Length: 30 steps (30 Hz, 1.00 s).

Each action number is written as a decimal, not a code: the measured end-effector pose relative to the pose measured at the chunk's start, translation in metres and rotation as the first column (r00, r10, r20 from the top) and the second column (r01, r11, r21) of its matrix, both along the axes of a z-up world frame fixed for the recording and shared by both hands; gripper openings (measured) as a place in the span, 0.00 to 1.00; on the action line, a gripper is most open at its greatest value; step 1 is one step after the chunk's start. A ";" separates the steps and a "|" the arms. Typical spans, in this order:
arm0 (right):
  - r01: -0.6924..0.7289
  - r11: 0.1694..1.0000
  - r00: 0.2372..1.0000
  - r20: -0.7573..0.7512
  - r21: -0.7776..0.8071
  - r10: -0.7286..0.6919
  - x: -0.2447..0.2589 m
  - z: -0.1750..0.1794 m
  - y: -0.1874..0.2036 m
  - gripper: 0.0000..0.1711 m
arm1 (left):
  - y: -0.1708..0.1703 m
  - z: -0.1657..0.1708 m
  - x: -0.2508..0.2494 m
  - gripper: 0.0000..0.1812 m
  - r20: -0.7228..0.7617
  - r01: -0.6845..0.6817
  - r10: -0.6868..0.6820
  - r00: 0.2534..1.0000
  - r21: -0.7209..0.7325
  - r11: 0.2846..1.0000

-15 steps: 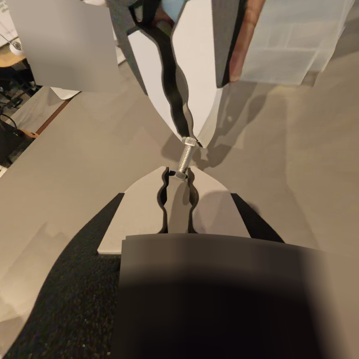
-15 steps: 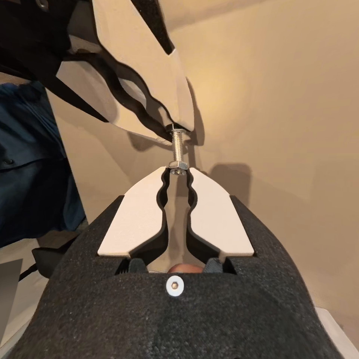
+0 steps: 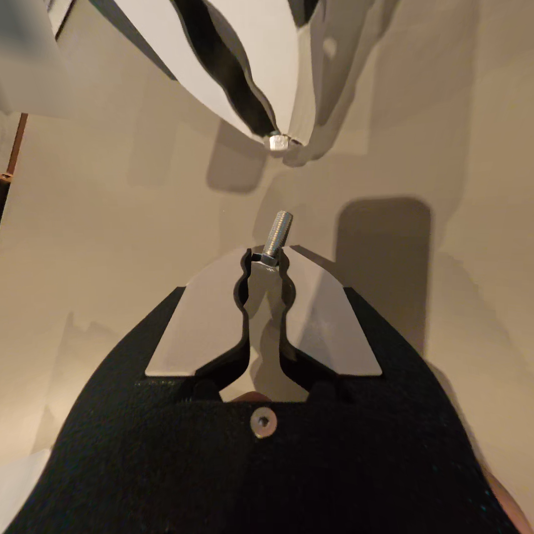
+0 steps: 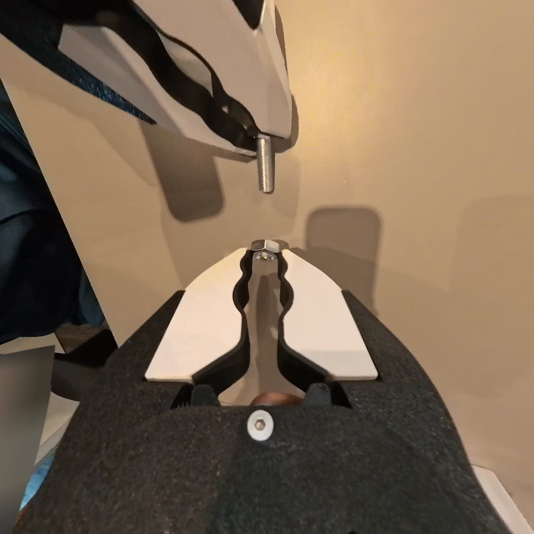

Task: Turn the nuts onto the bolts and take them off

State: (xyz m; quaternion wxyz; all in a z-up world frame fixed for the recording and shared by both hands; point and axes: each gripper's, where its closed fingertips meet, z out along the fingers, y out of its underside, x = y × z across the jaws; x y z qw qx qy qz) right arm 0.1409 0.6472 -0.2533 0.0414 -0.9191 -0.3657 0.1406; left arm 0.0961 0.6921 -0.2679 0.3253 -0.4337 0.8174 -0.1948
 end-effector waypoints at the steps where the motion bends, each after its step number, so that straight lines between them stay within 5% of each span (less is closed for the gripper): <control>1: 0.003 1.000 1.000 -0.002 0.004 -0.003 0.001 0.001 0.000 0.10 | 0.000 0.000 -0.001 0.10 -0.013 0.008 -0.008 1.000 -0.002 1.000; 16: 0.028 0.996 0.997 -0.070 0.083 -0.022 0.007 0.042 -0.009 0.10 | -0.009 -0.004 -0.015 0.13 -0.234 0.201 -0.236 0.943 -0.161 0.966; 22: 0.042 0.990 0.993 -0.113 0.137 -0.026 0.012 0.061 -0.013 0.10 | -0.007 -0.004 -0.017 0.19 -0.325 0.273 -0.291 0.900 -0.100 0.957; 30: 0.068 0.979 0.988 -0.151 0.193 -0.039 0.026 0.080 -0.028 0.10 | -0.003 -0.001 -0.021 0.15 -0.453 0.420 -0.384 0.805 -0.023 0.907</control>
